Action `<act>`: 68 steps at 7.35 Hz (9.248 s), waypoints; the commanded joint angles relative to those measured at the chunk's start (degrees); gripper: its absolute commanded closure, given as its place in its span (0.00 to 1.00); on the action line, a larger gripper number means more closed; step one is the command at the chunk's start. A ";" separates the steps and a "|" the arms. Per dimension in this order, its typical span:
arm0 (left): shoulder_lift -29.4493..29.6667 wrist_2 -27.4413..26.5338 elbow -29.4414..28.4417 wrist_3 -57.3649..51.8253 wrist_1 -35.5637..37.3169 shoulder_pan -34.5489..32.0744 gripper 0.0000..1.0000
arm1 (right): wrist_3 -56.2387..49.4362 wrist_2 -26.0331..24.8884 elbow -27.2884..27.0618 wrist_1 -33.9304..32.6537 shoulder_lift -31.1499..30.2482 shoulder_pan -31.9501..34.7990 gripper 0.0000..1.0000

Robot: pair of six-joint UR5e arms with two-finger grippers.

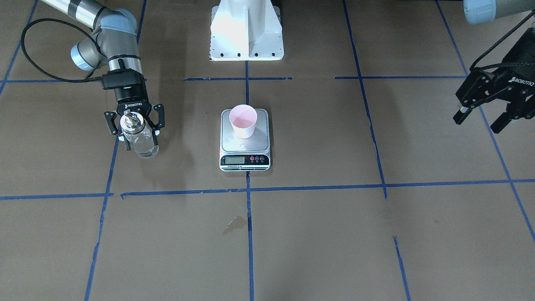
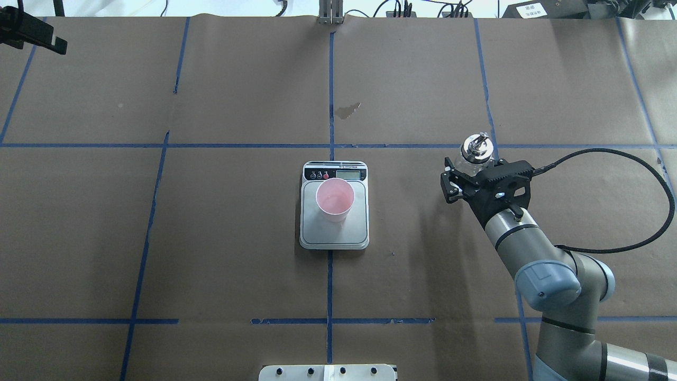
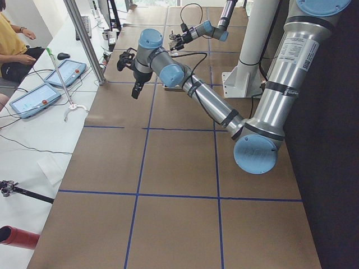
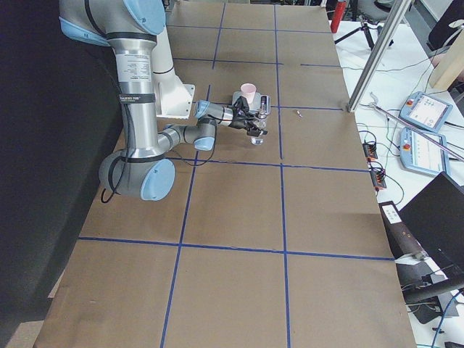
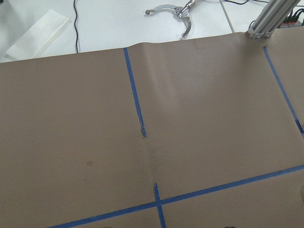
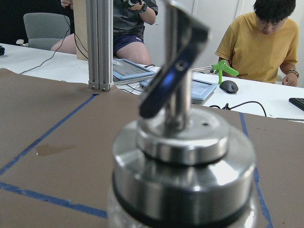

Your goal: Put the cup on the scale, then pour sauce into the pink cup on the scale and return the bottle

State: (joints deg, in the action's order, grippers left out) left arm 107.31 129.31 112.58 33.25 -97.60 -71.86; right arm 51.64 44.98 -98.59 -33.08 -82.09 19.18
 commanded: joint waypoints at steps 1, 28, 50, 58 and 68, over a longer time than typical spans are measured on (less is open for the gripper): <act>0.00 0.07 -0.08 -0.02 0.04 0.05 0.16 | 0.48 -0.33 0.06 0.03 1.23 0.15 1.00; -0.09 0.95 0.09 -0.03 1.80 -0.04 0.15 | -49.88 -19.57 -0.21 -32.45 14.73 -5.91 1.00; -0.09 1.83 0.70 -0.03 2.15 -0.13 0.13 | -70.63 -28.81 1.20 -43.03 18.19 -7.93 1.00; 0.00 1.83 1.41 -0.03 2.32 -0.13 0.13 | -49.81 -22.67 -4.50 -42.24 14.33 -8.46 1.00; 0.70 1.91 3.08 0.06 4.78 -1.35 0.13 | 4.42 -12.19 -7.58 -7.88 -1.12 -7.06 1.00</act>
State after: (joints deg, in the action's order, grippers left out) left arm 107.98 131.22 115.62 33.31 -92.85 -72.99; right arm 45.96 32.75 -106.03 -43.51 -80.30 11.42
